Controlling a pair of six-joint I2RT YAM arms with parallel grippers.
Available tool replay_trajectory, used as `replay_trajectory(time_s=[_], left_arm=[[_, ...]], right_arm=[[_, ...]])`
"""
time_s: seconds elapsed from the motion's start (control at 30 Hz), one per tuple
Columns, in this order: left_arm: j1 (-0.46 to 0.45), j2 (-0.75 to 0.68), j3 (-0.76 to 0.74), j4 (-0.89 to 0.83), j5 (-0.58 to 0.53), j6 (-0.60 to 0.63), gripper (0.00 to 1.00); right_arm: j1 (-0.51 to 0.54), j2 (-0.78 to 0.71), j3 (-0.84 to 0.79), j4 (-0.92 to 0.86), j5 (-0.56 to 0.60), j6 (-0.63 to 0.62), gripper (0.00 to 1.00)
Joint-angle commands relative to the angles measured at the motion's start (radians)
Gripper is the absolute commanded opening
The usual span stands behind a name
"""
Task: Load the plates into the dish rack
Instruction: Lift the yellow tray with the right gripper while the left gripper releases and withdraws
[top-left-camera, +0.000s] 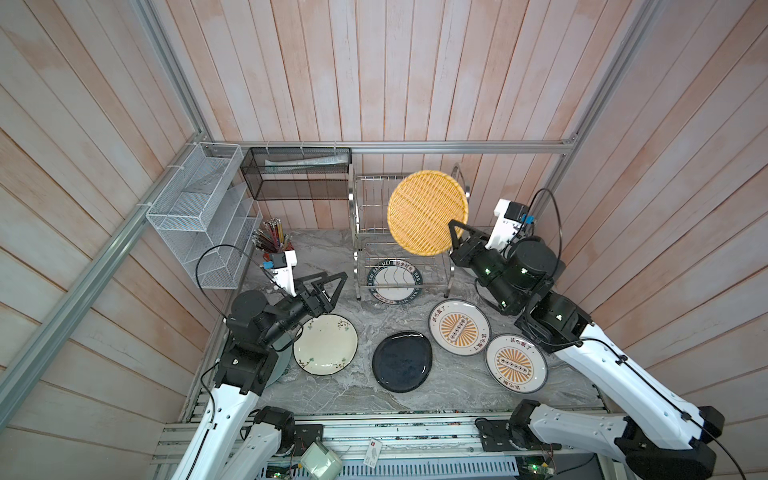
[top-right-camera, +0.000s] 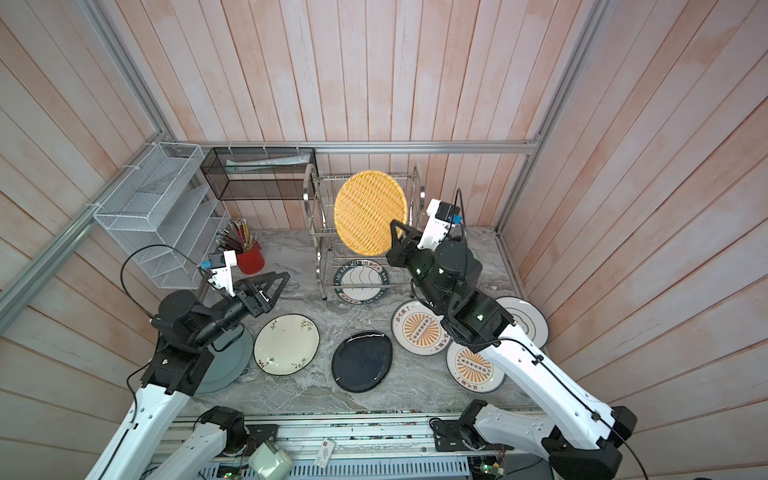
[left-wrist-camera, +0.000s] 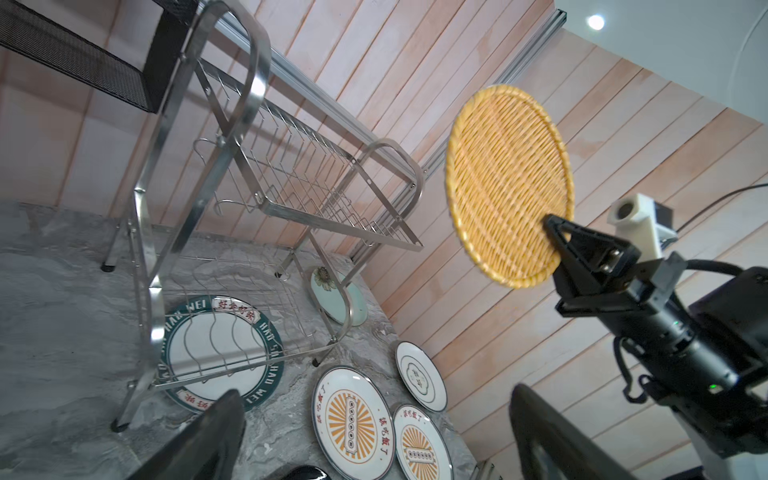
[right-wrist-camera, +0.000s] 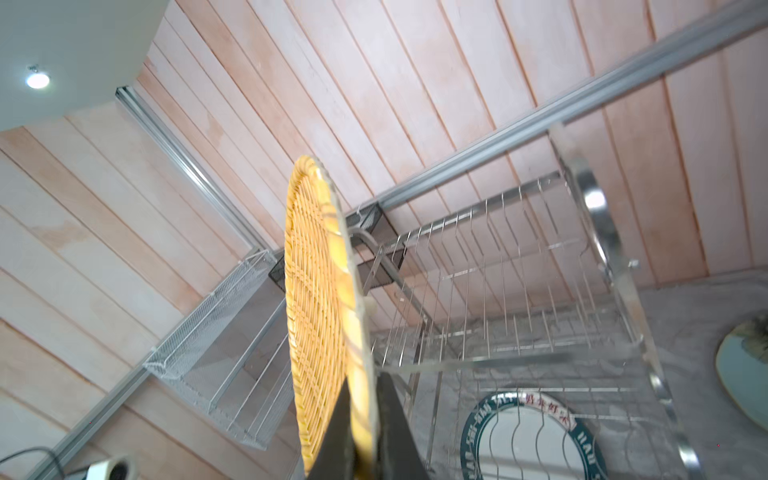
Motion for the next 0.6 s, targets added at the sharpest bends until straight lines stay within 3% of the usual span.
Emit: replay_trajectory(time_s=[0.0,0.17,0.3,0.57], left_arm=[[0.005,-0.078,-0.031,-0.084,-0.157,0.105,1.0],[0.005,-0.21,-0.145,-0.1,-0.346,0.159,1.0],[0.006,-0.271,-0.183,-0.156,-0.355,0.178,1.0],[0.003,-0.336,-0.181,-0.321,-0.306,0.192,1.0]], right_arm=[[-0.007,0.087,0.162,-0.097,0.174,-0.164,0.0],[-0.042,0.263,0.429,-0.239,0.291,-0.3,0.0],[-0.069,0.394,0.607,-0.322,0.41,-0.4,0.0],[-0.149,0.649,0.94,-0.52,0.449,-0.516,0.0]])
